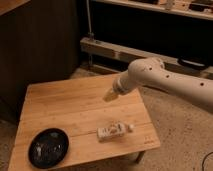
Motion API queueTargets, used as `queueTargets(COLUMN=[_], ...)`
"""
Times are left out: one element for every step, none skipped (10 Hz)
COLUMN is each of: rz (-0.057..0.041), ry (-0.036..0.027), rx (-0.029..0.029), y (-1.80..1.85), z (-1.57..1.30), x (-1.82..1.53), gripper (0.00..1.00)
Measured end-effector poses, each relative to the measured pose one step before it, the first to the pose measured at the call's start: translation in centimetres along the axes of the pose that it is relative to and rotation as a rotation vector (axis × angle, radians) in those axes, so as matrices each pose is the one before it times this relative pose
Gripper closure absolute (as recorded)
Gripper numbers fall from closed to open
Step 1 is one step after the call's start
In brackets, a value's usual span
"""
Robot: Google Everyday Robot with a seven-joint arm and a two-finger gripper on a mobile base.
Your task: Place the bottle in the ceramic bowl
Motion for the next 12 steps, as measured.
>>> queueTargets(rz=[-0.05303, -0.05432, -0.03098, -0.01467, -0.00118, -0.00808, -0.04068, -0.08686, -0.10308, -0.04054, -0.02501, -0.00939], ry=[-0.03352, -0.03541, -0.01957, -0.00957, 0.01231, 0.02167, 0.02715, 0.02840, 0.01571, 0.00471, 0.00134, 0.00299], rx=[-0.00033, 0.00541, 0.00425, 0.00208, -0.00540, -0.02166, -0.02875, -0.03482, -0.03070, -0.01757, -0.01875, -0.01736], y=[-0.473, -0.572, -0.316, -0.170, 0.058, 0.100, 0.101, 0.071, 0.151, 0.229, 0.387, 0.535], z=[-0.639, -0.823, -0.435, -0.225, 0.093, 0.525, 0.391, 0.294, 0.007, -0.063, -0.144, -0.149], x=[-0.128, -0.074, -0.128, -0.051, -0.015, -0.388, -0.416, -0.186, -0.042, 0.254, 0.195, 0.639], gripper=[0.35, 0.35, 0.35, 0.35, 0.35, 0.35, 0.35, 0.35, 0.35, 0.35, 0.35, 0.35])
